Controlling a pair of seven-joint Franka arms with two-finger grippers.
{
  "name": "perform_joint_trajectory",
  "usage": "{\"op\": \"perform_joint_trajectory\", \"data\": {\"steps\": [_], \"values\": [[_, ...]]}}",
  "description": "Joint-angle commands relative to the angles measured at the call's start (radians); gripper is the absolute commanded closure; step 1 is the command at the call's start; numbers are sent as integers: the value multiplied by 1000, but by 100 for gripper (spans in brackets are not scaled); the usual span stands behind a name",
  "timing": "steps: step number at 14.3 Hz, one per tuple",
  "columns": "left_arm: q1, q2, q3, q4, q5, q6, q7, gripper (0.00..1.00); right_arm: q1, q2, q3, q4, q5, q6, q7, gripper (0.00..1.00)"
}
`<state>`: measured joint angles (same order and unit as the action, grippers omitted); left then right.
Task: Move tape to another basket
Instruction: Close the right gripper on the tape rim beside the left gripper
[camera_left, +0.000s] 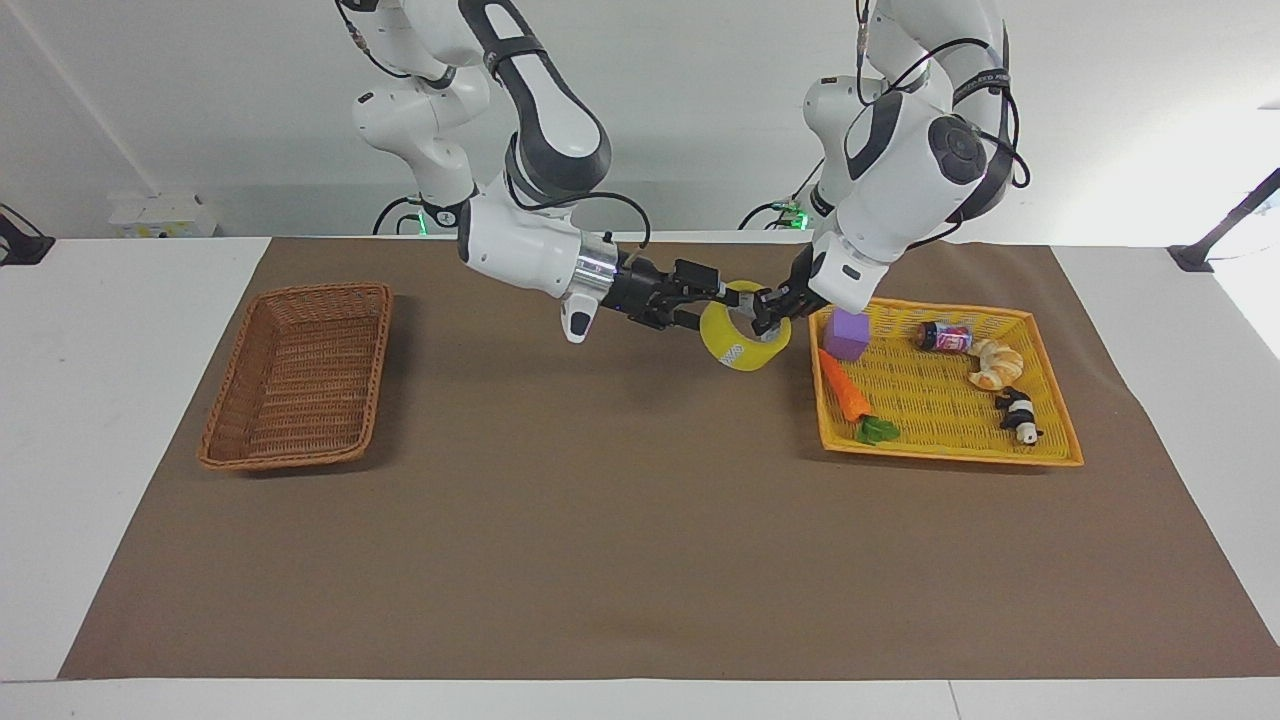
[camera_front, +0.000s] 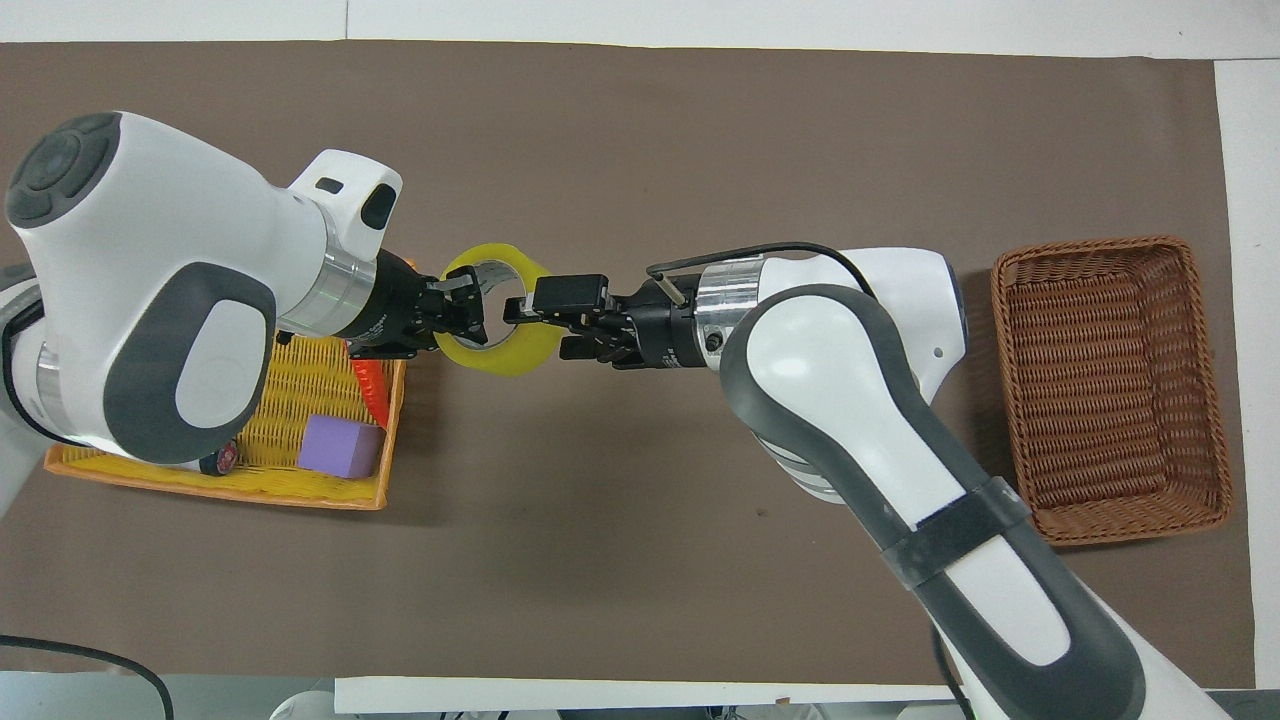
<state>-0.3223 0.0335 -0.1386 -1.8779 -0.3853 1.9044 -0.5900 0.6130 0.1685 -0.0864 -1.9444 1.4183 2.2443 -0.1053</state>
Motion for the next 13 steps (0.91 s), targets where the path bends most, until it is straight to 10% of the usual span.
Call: {"op": "perform_joint_trajectory", "data": {"steps": [1,13], "values": [[-1,-9,4,2,10,-15,-13,100,4,8,-3,7,21,17,9,8],[2,-11,4,0,10,-21,-13,100,7,8,-3,10,22,31,2,16]]}}
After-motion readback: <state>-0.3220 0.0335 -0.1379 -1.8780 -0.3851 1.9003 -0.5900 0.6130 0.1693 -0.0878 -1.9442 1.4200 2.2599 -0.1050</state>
